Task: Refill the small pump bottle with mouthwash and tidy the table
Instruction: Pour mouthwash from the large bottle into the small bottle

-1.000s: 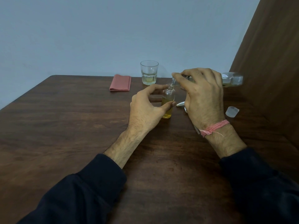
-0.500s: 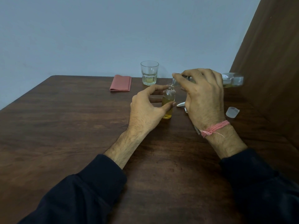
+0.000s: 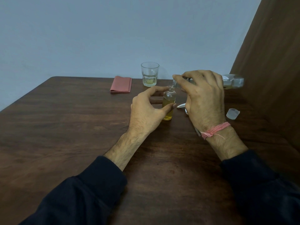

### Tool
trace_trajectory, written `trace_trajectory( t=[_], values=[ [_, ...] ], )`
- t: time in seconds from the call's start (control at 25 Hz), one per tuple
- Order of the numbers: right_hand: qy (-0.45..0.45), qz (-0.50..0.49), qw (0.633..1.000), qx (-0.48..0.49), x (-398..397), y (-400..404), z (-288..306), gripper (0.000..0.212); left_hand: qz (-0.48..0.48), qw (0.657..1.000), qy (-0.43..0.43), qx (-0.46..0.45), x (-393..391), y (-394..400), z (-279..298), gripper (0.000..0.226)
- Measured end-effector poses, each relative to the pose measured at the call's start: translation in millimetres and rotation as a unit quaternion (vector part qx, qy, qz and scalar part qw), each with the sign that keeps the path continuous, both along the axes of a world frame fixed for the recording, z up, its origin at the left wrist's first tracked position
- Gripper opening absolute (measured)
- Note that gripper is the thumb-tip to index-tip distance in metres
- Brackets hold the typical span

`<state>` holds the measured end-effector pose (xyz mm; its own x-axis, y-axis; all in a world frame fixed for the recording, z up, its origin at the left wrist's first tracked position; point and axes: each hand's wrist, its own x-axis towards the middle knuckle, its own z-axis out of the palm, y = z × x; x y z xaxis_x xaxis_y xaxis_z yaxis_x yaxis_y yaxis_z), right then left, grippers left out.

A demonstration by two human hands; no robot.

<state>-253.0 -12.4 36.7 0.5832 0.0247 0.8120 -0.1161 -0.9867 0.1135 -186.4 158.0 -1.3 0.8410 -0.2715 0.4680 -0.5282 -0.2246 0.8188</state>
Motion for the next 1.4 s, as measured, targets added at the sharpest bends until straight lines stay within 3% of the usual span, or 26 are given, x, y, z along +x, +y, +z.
trace_trajectory(
  t=[1.4],
  values=[
    [0.018,-0.009,1.0,0.005,-1.9,2.4,2.6,0.062,0.004,1.0,-0.004,0.001,-1.0,0.5,1.4,0.056]
  ],
)
